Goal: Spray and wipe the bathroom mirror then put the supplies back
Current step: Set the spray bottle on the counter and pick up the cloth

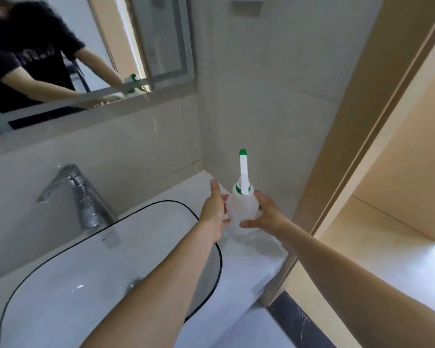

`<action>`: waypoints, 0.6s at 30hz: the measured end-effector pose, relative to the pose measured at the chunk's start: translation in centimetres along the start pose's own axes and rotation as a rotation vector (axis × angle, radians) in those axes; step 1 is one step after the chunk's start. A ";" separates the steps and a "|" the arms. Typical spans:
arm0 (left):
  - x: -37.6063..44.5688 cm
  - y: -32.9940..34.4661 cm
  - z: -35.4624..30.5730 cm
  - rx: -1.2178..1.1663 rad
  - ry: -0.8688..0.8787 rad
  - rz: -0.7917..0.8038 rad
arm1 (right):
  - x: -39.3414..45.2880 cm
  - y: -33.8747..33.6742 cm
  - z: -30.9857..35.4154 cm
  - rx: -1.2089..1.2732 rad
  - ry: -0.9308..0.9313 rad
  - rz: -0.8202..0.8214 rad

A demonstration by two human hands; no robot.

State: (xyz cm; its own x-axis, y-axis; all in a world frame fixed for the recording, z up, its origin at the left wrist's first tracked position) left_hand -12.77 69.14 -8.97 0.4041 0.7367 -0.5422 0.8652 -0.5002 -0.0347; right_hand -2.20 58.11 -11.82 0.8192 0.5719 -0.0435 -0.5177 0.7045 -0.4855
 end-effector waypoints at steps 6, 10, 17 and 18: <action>1.2 2.0 3.8 0.022 -0.024 -0.064 | 0.0 0.2 -3.4 -0.011 0.094 0.076; 1.3 3.2 5.7 0.056 -0.061 -0.076 | 0.0 0.4 -5.4 -0.007 0.200 0.160; 2.4 3.7 7.0 0.069 -0.057 -0.069 | 0.6 0.9 -7.2 0.032 0.227 0.192; 2.5 3.7 7.2 0.071 -0.052 -0.071 | 0.7 0.9 -7.4 0.038 0.232 0.194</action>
State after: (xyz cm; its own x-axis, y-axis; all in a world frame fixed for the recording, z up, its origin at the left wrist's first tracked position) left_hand -10.68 65.88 -16.50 0.3252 0.7474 -0.5793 0.8669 -0.4803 -0.1330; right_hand -0.29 56.01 -18.72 0.7366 0.5891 -0.3322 -0.6750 0.6097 -0.4155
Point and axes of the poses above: each hand's wrist, its own x-axis towards the middle knuckle, its own y-axis out of the palm, z = x × y, the point moved 3 cm from there along x, towards the middle knuckle, and after that the axes turned 15 degrees about -z, right-handed, at the moved point
